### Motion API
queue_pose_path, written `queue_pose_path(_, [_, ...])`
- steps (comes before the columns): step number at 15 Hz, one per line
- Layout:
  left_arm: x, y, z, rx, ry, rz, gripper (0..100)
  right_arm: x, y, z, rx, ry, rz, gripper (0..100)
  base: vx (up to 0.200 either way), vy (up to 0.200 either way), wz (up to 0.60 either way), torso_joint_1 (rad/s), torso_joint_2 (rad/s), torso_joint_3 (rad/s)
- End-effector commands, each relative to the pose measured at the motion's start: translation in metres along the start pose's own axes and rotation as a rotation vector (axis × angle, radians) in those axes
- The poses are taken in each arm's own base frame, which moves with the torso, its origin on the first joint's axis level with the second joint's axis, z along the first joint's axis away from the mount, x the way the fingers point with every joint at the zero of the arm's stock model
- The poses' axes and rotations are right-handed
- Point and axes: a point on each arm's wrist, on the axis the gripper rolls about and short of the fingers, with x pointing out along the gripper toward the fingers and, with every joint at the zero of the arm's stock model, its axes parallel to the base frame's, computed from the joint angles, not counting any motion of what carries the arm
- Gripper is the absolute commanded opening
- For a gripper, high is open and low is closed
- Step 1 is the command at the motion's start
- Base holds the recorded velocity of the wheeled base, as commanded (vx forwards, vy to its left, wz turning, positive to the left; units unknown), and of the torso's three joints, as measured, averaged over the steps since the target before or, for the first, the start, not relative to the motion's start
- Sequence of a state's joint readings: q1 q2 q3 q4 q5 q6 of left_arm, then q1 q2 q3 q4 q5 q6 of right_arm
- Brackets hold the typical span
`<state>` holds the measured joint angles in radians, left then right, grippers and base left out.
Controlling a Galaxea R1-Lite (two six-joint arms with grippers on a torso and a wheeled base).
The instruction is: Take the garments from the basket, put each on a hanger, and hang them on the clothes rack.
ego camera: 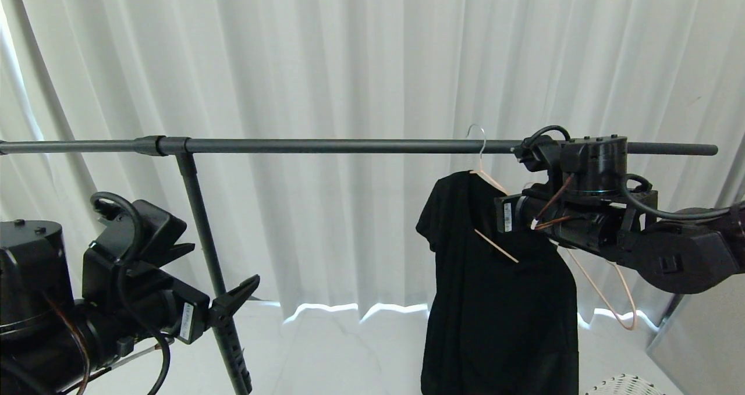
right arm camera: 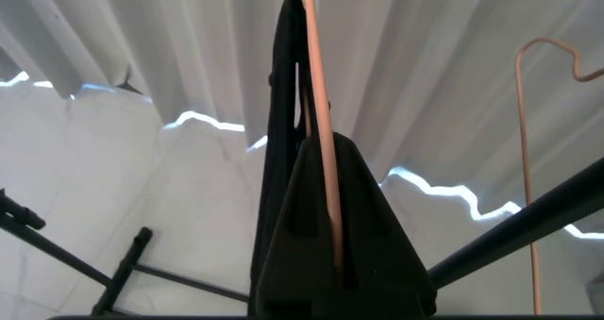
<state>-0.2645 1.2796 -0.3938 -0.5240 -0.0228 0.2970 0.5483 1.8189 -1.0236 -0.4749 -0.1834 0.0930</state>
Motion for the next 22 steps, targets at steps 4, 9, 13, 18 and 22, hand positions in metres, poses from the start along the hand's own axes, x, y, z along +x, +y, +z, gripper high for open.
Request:
queue_pose_path(4, [0.001, 0.000, 0.003, -0.001, -0.008, -0.002, 100, 0.007, 0.000, -0.007, -0.004, 0.024, -0.004, 0, 0.000, 0.000, 0.00, 0.000, 0.00, 0.000])
queue_pose_path(9, [0.001, 0.001, 0.004, -0.002, -0.012, 0.006, 100, 0.002, 0.001, -0.005, -0.005, 0.021, -0.004, 100, 0.000, 0.000, 0.00, 0.000, 0.00, 0.000])
queue_pose_path(13, [0.002, 0.003, 0.005, -0.006, -0.011, 0.015, 100, -0.019, -0.001, 0.004, 0.000, -0.016, 0.004, 100, 0.000, 0.000, 0.00, 0.000, 0.00, 0.000])
queue_pose_path(18, [0.001, 0.013, 0.002, -0.024, 0.005, 0.075, 100, -0.081, -0.008, 0.033, -0.072, -0.041, 0.011, 100, 0.000, 0.000, 0.00, 0.000, 0.00, 0.000])
queue_pose_path(22, [-0.001, 0.023, -0.001, -0.041, 0.016, 0.127, 100, -0.142, -0.027, 0.026, -0.278, 0.158, -0.085, 100, 0.000, 0.000, 0.00, 0.000, 0.00, 0.000])
